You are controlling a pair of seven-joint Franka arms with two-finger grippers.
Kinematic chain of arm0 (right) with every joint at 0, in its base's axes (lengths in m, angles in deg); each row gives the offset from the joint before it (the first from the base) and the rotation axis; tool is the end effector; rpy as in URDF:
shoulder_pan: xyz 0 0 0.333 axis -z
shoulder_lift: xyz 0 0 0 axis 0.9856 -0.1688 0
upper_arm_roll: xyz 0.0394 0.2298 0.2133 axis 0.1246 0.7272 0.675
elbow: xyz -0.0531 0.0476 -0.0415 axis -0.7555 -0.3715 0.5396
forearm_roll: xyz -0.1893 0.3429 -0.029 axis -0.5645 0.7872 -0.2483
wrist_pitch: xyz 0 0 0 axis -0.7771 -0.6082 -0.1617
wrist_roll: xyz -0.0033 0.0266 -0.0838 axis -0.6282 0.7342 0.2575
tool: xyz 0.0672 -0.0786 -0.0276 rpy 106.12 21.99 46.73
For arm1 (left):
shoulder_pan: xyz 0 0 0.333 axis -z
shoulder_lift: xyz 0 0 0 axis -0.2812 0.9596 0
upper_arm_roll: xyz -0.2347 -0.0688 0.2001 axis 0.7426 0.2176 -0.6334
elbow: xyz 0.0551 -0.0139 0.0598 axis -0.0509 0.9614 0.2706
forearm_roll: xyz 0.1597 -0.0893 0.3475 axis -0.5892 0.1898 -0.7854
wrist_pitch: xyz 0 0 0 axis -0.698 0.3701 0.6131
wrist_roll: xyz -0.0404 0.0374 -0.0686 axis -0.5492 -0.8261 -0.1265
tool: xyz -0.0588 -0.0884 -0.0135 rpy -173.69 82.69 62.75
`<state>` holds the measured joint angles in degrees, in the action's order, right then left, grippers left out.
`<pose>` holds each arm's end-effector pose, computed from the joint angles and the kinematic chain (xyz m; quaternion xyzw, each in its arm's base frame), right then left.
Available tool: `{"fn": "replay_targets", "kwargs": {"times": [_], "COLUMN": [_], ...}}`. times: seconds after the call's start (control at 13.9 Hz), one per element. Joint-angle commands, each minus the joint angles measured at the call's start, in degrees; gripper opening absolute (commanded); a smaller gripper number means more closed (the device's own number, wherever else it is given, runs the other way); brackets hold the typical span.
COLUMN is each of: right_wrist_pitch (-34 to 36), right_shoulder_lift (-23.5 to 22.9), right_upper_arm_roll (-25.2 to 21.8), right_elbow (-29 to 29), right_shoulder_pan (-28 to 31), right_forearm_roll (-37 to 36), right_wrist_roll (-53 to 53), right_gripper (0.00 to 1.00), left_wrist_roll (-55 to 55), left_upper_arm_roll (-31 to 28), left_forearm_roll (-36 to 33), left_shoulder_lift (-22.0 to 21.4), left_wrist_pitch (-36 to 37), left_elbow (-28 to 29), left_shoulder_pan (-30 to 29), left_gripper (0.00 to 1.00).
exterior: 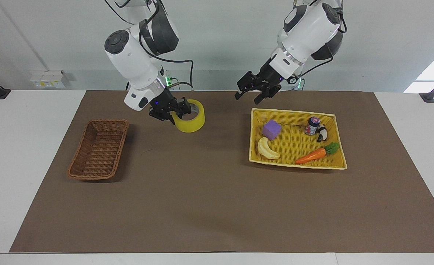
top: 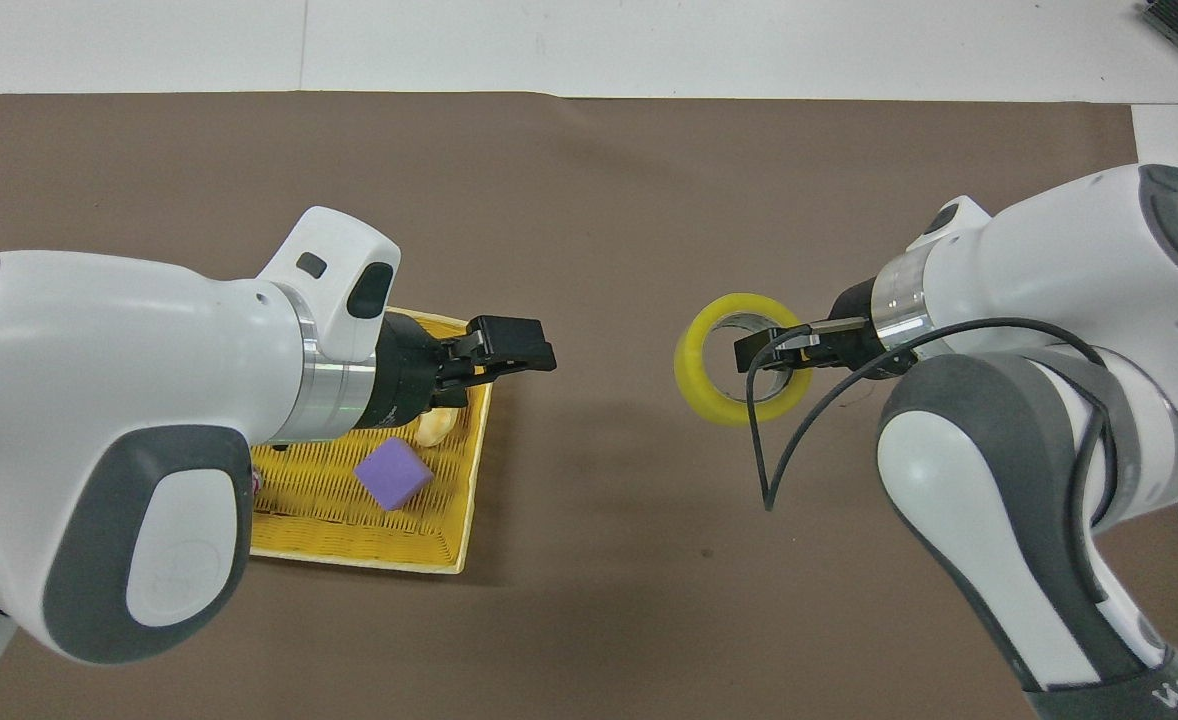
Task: Move tape to another basket
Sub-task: 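Carry the tape to the wicker basket while the left gripper withdraws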
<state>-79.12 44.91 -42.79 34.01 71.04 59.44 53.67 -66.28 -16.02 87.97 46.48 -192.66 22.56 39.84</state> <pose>0.5597 0.1539 0.5093 -0.9901 -0.0397 0.0055 0.1346 0.4870 -0.2915 0.5794 0.9527 0.1030 -0.0065 0.2859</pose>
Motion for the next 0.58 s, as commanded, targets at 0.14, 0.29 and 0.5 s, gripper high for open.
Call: {"fn": "replay_targets", "kwargs": {"times": [0.14, 0.29, 0.5], "right_wrist_pitch": [0.71, 0.45, -4.98], "right_shoulder_lift": [-0.44, -2.55, -7.11], "right_upper_arm_roll": [0.26, 0.35, 0.26], "right_elbow": [0.65, 1.80, 2.06], "right_shoulder_pan": [13.07, 18.79, 22.41], "right_forearm_roll": [-5.34, -7.61, -13.41], "right_wrist_roll": [11.42, 18.36, 21.03], "right_gripper": [0.00, 0.00, 0.00], "left_wrist_roll": [6.04, 11.57, 18.78], "left_upper_arm_roll": [-0.58, -0.58, -0.58], "left_forearm_roll": [-7.92, -10.82, -17.24], "left_shoulder_lift": [-1.40, -1.22, -0.79], "left_wrist_pitch": [9.08, 11.82, 13.85], "left_elbow": [0.83, 0.65, 0.04], "left_shoulder_pan": [-5.56, -10.29, -16.98], "left_gripper": [1.00, 1.00, 1.00]}}
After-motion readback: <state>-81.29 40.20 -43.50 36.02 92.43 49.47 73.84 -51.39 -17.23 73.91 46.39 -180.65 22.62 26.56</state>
